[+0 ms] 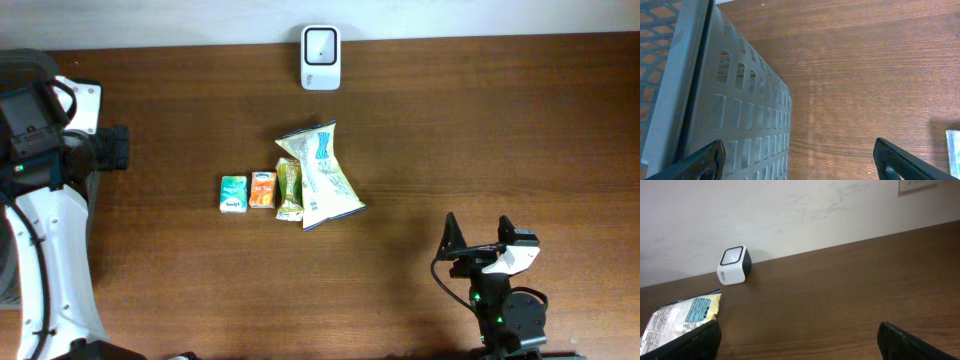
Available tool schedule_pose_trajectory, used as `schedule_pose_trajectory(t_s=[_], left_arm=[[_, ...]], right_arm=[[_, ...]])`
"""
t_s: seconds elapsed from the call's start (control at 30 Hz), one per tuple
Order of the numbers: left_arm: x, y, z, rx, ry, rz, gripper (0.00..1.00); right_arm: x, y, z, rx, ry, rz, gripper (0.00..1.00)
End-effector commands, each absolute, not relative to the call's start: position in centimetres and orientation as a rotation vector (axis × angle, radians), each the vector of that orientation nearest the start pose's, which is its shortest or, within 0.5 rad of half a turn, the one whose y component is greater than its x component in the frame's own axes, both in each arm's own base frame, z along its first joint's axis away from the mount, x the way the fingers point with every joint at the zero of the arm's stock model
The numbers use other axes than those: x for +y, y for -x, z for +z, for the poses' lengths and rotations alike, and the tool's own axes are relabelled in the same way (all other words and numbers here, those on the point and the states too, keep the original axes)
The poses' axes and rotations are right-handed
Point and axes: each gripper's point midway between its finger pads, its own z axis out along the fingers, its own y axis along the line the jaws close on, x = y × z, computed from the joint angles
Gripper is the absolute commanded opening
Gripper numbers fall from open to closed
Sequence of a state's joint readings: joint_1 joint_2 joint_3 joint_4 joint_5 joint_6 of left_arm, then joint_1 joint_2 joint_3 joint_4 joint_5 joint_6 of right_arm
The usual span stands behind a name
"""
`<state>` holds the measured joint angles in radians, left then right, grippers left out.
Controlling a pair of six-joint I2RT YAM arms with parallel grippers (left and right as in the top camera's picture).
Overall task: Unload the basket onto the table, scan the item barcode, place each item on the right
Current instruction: 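Withdraw the left gripper back toward the basket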
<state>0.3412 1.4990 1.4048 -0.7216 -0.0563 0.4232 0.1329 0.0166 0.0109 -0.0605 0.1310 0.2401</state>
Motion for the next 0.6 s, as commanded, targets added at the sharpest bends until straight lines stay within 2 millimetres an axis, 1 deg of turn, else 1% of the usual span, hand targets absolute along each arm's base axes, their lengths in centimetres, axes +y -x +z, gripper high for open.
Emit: schedule_pose_trajectory(t_s=[0.0,0.07,0.2,0.27,0.3,0.43,0.5,0.53,0.57], left_arm=[[14.5,-39.6,23.7,2.407,-0.111,0.378,0.93],[13.5,-39.6,23.4,2.414,-0.122,0.312,0.93],[13.0,-38.6,22.5,2.466,0.052,0.227,0.93],[12.7,-38.2,22.1,2.484,0.123,0.192,0.93],[12.4,-38.1,22.1,2.485,0.127,0.174,0.92],[8.1,-38.9,23.6,2.429,0.028,0.002,0.92],[5.9,-39.2,24.2,2.411,0.015,-0.061,0.98],[5.4,-39.2,24.2,2.41,0.012,-0.072,0.99],[4.4,-39.3,24.2,2.411,0.009,-0.094,1.0]], right_arm=[[1.1,-24.6,15.7,1.638,-0.194,0.182,0.99],[1.1,-24.6,15.6,1.638,-0.194,0.182,0.99],[1.1,-24.6,15.6,1.639,-0.194,0.182,0.99],[1.1,-24.6,15.6,1.639,-0.194,0.182,0.99],[1.1,-24.6,15.7,1.638,-0.194,0.182,0.99],[1.1,-24.6,15.6,1.638,-0.194,0.182,0.98],[1.1,-24.6,15.6,1.638,-0.194,0.182,0.99],[1.1,-24.6,15.7,1.638,-0.194,0.182,0.99],[1.1,-24.6,15.7,1.638,-0.194,0.182,0.99]])
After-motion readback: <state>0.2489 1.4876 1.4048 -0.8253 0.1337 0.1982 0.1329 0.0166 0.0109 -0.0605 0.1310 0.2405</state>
